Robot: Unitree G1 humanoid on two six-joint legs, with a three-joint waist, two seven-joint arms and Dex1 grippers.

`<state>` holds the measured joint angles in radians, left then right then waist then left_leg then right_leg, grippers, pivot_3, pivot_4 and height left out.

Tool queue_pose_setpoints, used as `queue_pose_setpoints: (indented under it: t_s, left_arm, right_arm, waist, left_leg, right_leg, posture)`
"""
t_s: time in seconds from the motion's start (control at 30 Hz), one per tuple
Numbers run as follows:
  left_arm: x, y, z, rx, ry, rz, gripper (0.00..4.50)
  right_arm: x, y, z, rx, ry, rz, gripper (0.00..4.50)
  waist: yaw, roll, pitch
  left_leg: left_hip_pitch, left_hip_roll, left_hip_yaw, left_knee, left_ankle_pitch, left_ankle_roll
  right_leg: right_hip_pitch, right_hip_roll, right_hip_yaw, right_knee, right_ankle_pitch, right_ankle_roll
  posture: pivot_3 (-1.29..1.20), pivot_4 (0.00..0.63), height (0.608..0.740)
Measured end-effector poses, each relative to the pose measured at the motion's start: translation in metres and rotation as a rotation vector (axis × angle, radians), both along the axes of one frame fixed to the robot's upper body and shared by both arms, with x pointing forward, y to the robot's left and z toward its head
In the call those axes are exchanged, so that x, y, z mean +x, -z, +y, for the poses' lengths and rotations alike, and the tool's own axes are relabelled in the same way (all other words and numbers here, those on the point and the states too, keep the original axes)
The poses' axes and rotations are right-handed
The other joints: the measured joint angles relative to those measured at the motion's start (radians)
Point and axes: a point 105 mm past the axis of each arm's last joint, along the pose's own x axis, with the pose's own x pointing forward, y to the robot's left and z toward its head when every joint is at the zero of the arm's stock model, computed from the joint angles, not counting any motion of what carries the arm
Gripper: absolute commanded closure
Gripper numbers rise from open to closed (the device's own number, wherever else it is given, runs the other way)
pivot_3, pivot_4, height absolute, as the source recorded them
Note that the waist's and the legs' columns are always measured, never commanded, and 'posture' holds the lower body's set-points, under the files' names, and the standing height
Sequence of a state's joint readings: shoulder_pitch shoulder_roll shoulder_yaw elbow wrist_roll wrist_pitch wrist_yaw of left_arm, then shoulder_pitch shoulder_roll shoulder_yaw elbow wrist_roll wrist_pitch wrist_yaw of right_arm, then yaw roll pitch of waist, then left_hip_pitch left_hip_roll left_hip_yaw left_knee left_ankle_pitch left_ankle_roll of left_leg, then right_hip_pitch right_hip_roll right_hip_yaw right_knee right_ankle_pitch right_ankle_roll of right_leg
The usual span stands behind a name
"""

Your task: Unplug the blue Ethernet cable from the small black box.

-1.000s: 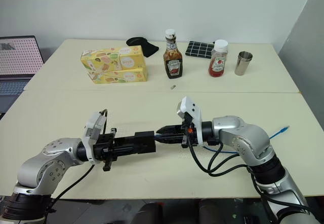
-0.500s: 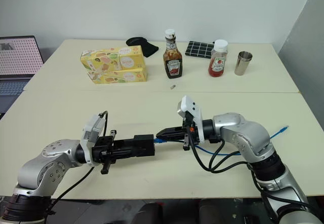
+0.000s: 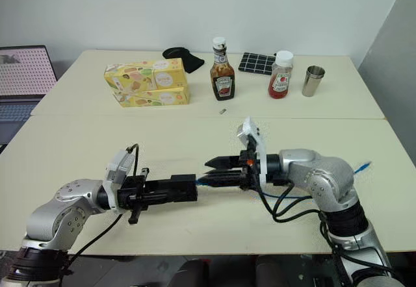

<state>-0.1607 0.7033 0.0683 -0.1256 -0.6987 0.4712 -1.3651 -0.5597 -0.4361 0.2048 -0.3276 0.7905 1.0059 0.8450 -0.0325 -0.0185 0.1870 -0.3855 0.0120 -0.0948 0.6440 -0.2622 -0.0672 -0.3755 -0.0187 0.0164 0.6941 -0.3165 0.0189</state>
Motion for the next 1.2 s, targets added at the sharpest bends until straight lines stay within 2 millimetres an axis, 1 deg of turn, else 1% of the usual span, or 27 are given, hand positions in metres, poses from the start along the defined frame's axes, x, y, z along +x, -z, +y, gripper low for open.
queue_pose_setpoints:
  t_s: [0.03, 0.17, 0.53, 0.63, 0.73, 0.8, 0.87, 0.9, 1.2]
  left_arm:
    - [0.0003, -0.0004, -0.0009, -0.001, 0.004, -0.002, 3.72]
    - [0.0014, -0.0007, -0.0016, -0.005, 0.004, -0.002, 3.72]
    - [0.0025, 0.0014, -0.0033, -0.013, 0.0, 0.0, 3.72]
    - [0.0025, 0.0017, -0.0037, -0.013, -0.001, 0.0, 3.72]
    - [0.0019, 0.0024, -0.0045, -0.013, 0.006, 0.002, 3.72]
    - [0.0015, 0.003, -0.0048, -0.012, 0.008, 0.005, 3.72]
    - [0.0004, 0.0029, -0.0054, -0.013, 0.016, 0.005, 3.72]
    - [0.0, 0.0027, -0.0055, -0.015, 0.02, 0.005, 3.72]
    - [-0.0025, 0.0031, -0.0064, -0.017, 0.04, 0.008, 3.72]
  right_arm:
    - [-0.0003, 0.0044, 0.0021, -0.022, 0.003, -0.004, 2.33]
    - [0.0003, 0.0108, 0.0059, -0.045, 0.017, -0.018, 2.33]
    - [0.0, 0.012, 0.0065, -0.051, 0.014, -0.02, 2.33]
    - [-0.0002, 0.012, 0.0063, -0.05, 0.01, -0.018, 2.83]
    - [-0.0006, 0.012, 0.0051, -0.052, 0.001, -0.017, 3.62]
    - [-0.0017, 0.0121, 0.004, -0.055, -0.012, -0.016, 4.0]
    - [-0.0008, 0.0113, 0.0019, -0.062, -0.018, -0.024, 4.22]
    - [-0.0015, 0.0107, 0.0015, -0.062, -0.029, -0.028, 4.41]
    - [-0.0029, 0.01, 0.0009, -0.079, -0.087, -0.055, 4.46]
  waist:
    - [0.0, 0.0, 0.0]
    - [0.0, 0.0, 0.0]
    - [0.0, 0.0, 0.0]
    - [0.0, 0.0, 0.0]
    - [0.0, 0.0, 0.0]
    - [0.0, 0.0, 0.0]
    - [0.0, 0.0, 0.0]
    - [0.0, 0.0, 0.0]
    - [0.0, 0.0, 0.0]
  left_leg:
    - [0.0, 0.0, 0.0, 0.0, 0.0, 0.0]
    - [0.0, 0.0, 0.0, 0.0, 0.0, 0.0]
    - [0.0, 0.0, 0.0, 0.0, 0.0, 0.0]
    - [0.0, 0.0, 0.0, 0.0, 0.0, 0.0]
    - [0.0, 0.0, 0.0, 0.0, 0.0, 0.0]
    - [0.0, 0.0, 0.0, 0.0, 0.0, 0.0]
    - [0.0, 0.0, 0.0, 0.0, 0.0, 0.0]
    - [0.0, 0.0, 0.0, 0.0, 0.0, 0.0]
    - [0.0, 0.0, 0.0, 0.0, 0.0, 0.0]
  right_leg:
    - [0.0, 0.0, 0.0, 0.0, 0.0, 0.0]
    - [0.0, 0.0, 0.0, 0.0, 0.0, 0.0]
    - [0.0, 0.0, 0.0, 0.0, 0.0, 0.0]
    - [0.0, 0.0, 0.0, 0.0, 0.0, 0.0]
    - [0.0, 0.0, 0.0, 0.0, 0.0, 0.0]
    - [0.0, 0.0, 0.0, 0.0, 0.0, 0.0]
    - [0.0, 0.0, 0.0, 0.0, 0.0, 0.0]
    - [0.0, 0.0, 0.0, 0.0, 0.0, 0.0]
    - [0.0, 0.0, 0.0, 0.0, 0.0, 0.0]
  posture:
    - [0.0, 0.15, 0.74]
    - [0.0, 0.15, 0.74]
    - [0.0, 0.15, 0.74]
    - [0.0, 0.15, 0.74]
    - [0.0, 0.15, 0.74]
    - [0.0, 0.15, 0.74]
    - [0.0, 0.15, 0.74]
    - [0.0, 0.15, 0.74]
    - [0.0, 0.15, 0.74]
